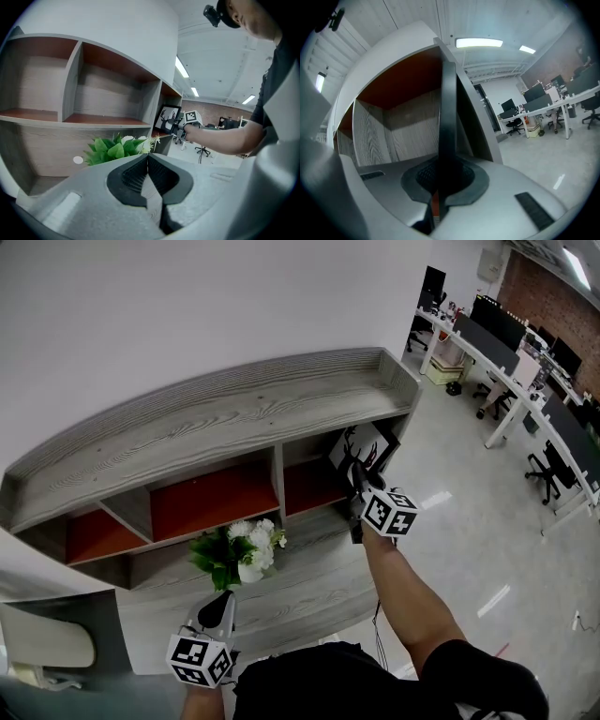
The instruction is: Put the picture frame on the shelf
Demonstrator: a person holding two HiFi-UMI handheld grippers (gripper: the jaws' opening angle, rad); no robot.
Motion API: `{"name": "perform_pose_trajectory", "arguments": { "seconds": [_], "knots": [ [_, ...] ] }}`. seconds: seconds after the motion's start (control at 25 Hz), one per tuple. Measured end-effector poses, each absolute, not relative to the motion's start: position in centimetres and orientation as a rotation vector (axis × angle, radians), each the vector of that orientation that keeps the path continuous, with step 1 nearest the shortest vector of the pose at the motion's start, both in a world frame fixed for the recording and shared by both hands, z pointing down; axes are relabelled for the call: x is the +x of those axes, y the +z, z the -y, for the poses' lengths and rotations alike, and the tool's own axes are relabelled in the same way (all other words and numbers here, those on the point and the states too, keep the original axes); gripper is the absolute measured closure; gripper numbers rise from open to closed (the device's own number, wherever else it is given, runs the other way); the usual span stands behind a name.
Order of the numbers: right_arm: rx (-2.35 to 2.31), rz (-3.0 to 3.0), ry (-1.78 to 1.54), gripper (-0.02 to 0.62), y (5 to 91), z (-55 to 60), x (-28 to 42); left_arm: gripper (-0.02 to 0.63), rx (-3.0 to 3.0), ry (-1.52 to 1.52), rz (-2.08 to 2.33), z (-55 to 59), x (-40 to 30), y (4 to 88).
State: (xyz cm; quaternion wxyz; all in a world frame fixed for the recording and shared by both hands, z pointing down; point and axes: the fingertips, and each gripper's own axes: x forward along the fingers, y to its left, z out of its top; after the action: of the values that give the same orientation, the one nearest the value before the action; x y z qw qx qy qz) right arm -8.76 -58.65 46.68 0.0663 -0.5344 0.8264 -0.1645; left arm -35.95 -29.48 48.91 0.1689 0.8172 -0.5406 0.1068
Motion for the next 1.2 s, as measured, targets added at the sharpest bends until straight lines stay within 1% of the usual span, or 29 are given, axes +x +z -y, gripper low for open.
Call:
{"name": "perform_pose_trajectory", "arguments": {
  "seconds": [0.52,0.56,0.6,0.64,0.72,0.92,1.2],
  "knots": [
    [-1.643,-2.536,-0.465,0.569,46.6,59.4,-9.2,0.595,2.328,0.286,1.519,29.7,-35.9,49.1],
    [-1.653,-2.545,-0.458,0.562,46.6,59.4,-9.2,0.596,2.329,0.284,1.516,29.7,-36.0,49.1],
    [-1.661,-2.553,-0.454,0.511,46.7,59.3,-9.2,0.597,2.330,0.282,1.513,29.8,-36.1,49.2],
    [-1.668,-2.562,-0.451,0.480,46.8,59.3,-9.3,0.597,2.331,0.280,1.510,29.8,-36.1,49.2],
    [-1.681,-2.578,-0.445,0.454,46.9,59.1,-9.4,0.597,2.335,0.276,1.501,29.9,-36.3,49.3],
    [-1.705,-2.583,-0.452,0.416,47.4,58.6,-9.2,0.597,2.360,0.263,1.468,30.2,-36.2,49.4],
    [-1.748,-2.572,-0.461,0.393,47.7,57.0,-8.5,0.596,2.401,0.262,1.411,30.3,-36.4,49.3]
  ]
}}
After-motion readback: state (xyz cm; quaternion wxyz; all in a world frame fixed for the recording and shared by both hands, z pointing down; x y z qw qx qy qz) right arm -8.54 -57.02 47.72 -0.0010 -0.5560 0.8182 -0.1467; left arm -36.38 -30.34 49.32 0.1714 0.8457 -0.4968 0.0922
